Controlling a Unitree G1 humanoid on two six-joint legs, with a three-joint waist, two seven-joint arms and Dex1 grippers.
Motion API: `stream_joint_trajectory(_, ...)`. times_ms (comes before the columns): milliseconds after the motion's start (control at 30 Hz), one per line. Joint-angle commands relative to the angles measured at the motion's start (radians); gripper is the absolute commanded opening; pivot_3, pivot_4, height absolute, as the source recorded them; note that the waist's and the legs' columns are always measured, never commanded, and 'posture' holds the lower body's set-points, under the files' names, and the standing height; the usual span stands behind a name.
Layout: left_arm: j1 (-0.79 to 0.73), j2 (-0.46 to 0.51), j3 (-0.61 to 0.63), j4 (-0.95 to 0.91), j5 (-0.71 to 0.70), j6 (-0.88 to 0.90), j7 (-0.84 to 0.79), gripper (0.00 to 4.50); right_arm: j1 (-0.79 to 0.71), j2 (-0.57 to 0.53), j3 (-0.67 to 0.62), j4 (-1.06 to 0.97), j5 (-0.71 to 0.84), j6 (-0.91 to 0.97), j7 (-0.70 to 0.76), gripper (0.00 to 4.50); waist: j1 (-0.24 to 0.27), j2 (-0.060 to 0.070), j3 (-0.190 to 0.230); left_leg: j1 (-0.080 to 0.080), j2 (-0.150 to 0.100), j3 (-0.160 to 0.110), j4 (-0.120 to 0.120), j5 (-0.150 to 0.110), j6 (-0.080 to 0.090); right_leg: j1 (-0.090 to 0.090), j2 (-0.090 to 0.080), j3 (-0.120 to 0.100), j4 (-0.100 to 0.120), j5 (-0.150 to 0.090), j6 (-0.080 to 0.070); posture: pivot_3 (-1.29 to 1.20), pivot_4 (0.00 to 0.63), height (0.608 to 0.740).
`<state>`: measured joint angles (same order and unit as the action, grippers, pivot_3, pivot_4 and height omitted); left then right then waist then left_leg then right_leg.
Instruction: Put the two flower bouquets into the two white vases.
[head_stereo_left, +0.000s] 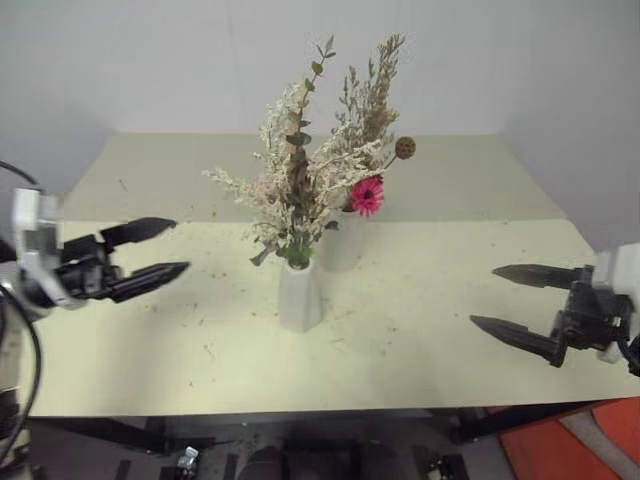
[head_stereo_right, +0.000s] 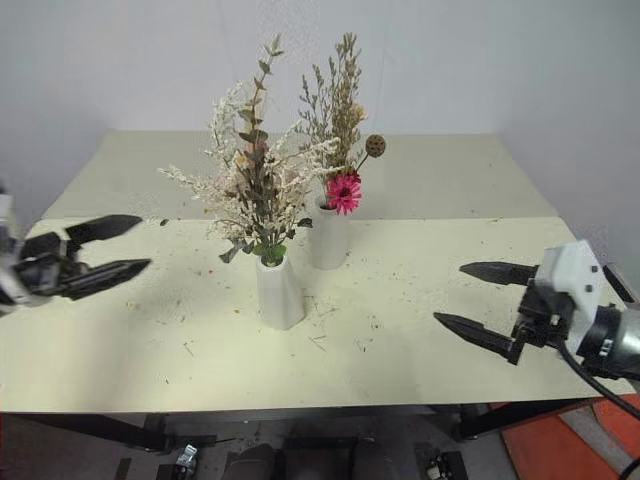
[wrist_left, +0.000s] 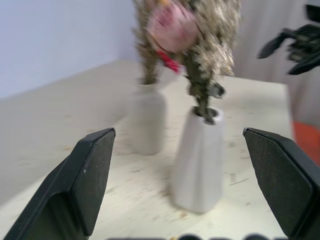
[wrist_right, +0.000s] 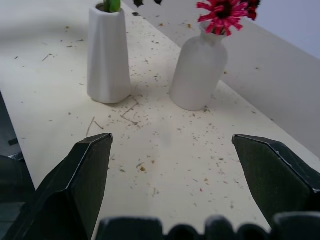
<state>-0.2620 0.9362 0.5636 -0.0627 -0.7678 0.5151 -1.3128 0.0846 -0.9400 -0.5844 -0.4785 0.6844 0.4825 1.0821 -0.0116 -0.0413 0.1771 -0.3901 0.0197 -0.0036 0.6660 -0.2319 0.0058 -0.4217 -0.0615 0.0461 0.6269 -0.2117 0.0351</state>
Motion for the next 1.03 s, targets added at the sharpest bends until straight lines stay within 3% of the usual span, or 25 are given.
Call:
stream_joint_trajectory(33,0.034,0.045,0.079,-0.088,-0.042,0.023,0.011,4.46,-0.014,-0.038,-0.066,0.058,-0.009,-0.047,0.05,4.5,0.002,0.0,0.0,0.0,0.0,0.0,0.0,0.0,0.0,0.0,0.0,0.0,0.0,0.0,0.0,0.0,0.15,0.74)
stream_joint_trajectory(567,0.115,0.064,0.121,-0.146,-0.055,0.013,0.045,4.46,0.013,-0.129,-0.121,0.197,-0.05,-0.067,0.197,4.5,-0.002,0.0,0.0,0.001,0.002,0.002,-0.001,0.0,0.0,0.0,0.002,0.001,0.0,-0.001,-0.002,0.0,0.15,0.74)
stream_joint_trajectory(1033,0.047,0.104,0.074,-0.11,-0.068,0.044,0.065,4.46,0.046,-0.034,-0.098,0.104,-0.021,-0.052,0.126,4.5,-0.002,0.0,0.0,0.001,0.002,0.003,-0.001,0.0,0.0,0.0,0.002,0.001,0.0,-0.001,-0.002,0.0,0.15,0.74)
